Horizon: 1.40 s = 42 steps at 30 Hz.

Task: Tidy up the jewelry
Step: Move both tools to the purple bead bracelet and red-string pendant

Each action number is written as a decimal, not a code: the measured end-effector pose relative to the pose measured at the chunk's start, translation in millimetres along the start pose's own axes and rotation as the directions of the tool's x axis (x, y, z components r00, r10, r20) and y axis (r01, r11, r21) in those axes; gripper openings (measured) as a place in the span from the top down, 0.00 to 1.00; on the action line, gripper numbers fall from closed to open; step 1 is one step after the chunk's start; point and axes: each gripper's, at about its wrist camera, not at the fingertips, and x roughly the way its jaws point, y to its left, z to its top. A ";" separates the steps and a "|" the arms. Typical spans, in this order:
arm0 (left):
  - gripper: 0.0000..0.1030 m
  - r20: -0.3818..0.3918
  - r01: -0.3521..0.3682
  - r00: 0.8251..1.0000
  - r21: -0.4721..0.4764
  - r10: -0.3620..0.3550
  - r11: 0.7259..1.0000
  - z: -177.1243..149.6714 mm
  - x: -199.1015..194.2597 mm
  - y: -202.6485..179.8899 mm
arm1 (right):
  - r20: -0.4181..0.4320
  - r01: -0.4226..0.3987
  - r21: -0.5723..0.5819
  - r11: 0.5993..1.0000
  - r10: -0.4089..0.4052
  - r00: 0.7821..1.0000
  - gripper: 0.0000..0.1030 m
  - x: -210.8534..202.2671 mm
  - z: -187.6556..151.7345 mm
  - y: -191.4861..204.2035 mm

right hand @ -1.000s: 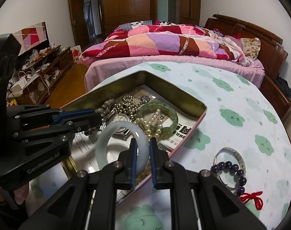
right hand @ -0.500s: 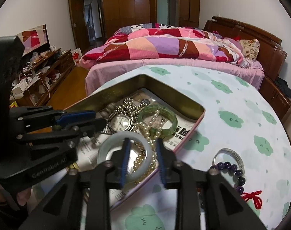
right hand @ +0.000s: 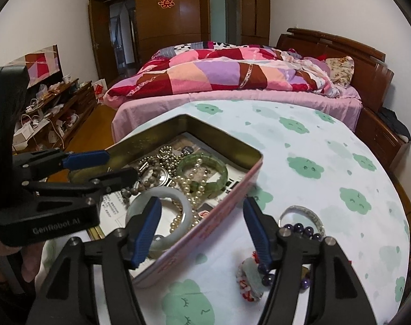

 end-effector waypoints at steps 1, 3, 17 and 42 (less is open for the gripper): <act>0.40 0.002 -0.004 1.000 -0.001 0.004 1.000 0.3 -1.1 -0.1 | 0.001 0.002 0.003 1.000 -0.002 1.000 0.36 -1.5 -0.7 -2.2; 0.38 0.006 -0.003 1.000 -0.006 0.003 1.000 1.2 -2.9 -0.9 | 0.006 0.007 0.010 1.000 -0.007 1.000 0.34 -5.8 -3.2 -6.4; 0.37 0.054 0.048 0.997 0.107 -0.054 0.993 9.2 -23.8 -65.1 | 0.013 0.188 0.258 0.948 -0.198 0.980 0.31 -57.5 -48.6 -112.8; 0.65 -0.147 0.238 0.970 0.387 -0.195 0.891 -19.9 33.7 -206.0 | -0.014 0.239 0.438 0.867 -0.259 0.966 0.34 -61.9 -82.9 -165.9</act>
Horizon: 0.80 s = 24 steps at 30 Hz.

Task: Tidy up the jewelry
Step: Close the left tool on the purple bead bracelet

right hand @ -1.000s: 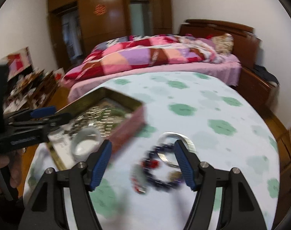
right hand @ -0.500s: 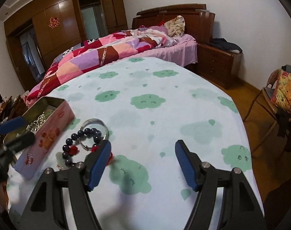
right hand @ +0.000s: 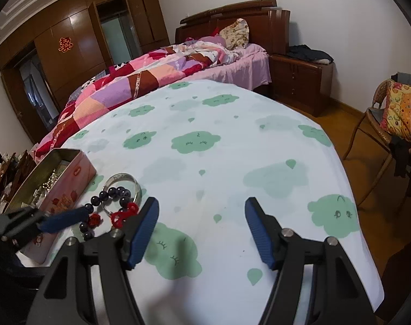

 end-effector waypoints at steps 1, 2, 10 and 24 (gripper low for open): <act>0.69 -0.007 0.006 1.000 -0.002 -0.006 1.000 -0.7 2.3 -0.3 | -0.001 0.002 -0.004 1.000 -0.002 1.000 0.34 0.4 -0.1 0.6; 0.71 -0.017 0.014 1.000 -0.004 -0.014 1.000 -1.8 5.3 -0.1 | -0.003 0.002 -0.009 1.000 -0.003 1.000 0.34 1.8 0.1 2.5; 0.87 0.008 0.072 0.997 -0.060 -0.072 0.996 -3.9 -4.4 10.3 | 0.000 0.004 -0.034 0.999 -0.004 1.000 0.34 0.8 -1.2 6.3; 0.88 0.131 0.038 0.991 -0.102 -0.024 0.994 5.4 -43.4 32.0 | -0.047 -0.105 -0.111 0.988 0.101 0.994 0.34 0.2 -5.7 32.1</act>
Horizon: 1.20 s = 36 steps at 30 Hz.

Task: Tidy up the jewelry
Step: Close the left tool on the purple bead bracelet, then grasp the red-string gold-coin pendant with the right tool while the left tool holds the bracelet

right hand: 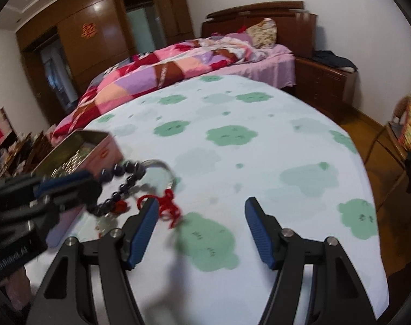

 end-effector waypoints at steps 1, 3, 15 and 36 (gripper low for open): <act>0.88 -0.001 0.000 1.000 -0.008 0.000 1.000 0.2 0.1 1.8 | -0.009 -0.009 -0.014 1.000 0.008 1.000 0.34 1.4 0.0 5.0; 0.88 0.001 -0.003 1.000 -0.017 0.003 1.000 0.2 0.1 4.4 | -0.023 -0.011 -0.038 0.999 0.010 1.000 0.35 4.4 1.2 12.4; 0.87 0.006 0.001 1.000 -0.060 -0.001 0.998 -3.3 -4.2 17.8 | -0.172 -0.077 -0.129 0.989 0.054 0.984 0.96 35.1 2.4 35.0; 0.88 0.105 0.011 0.994 -0.092 -0.001 0.996 11.8 -48.4 31.4 | 0.019 -0.086 -0.125 0.988 0.089 0.996 0.94 -23.6 34.0 40.2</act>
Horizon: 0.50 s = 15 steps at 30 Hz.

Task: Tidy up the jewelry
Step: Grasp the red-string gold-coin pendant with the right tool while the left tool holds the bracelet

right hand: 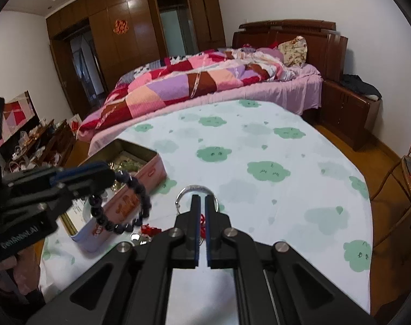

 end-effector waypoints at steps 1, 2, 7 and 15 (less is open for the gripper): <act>0.88 -0.002 -0.002 1.000 -0.004 0.002 1.000 0.0 0.7 1.5 | -0.007 0.002 -0.005 1.000 -0.002 1.000 0.93 3.5 -0.4 1.1; 0.88 -0.003 -0.004 1.000 -0.006 0.004 1.000 -0.2 1.8 2.8 | -0.024 0.006 -0.009 1.000 -0.006 1.000 0.90 10.3 -1.0 3.5; 0.88 -0.005 -0.029 1.000 -0.019 0.029 0.999 -0.4 11.2 10.4 | -0.132 0.044 -0.085 0.995 -0.055 0.990 0.35 47.4 -9.9 17.3; 0.88 -0.010 -0.034 0.999 -0.024 0.034 0.999 2.3 16.0 18.3 | -0.207 0.033 -0.097 0.995 -0.053 0.977 0.95 72.9 -13.3 16.7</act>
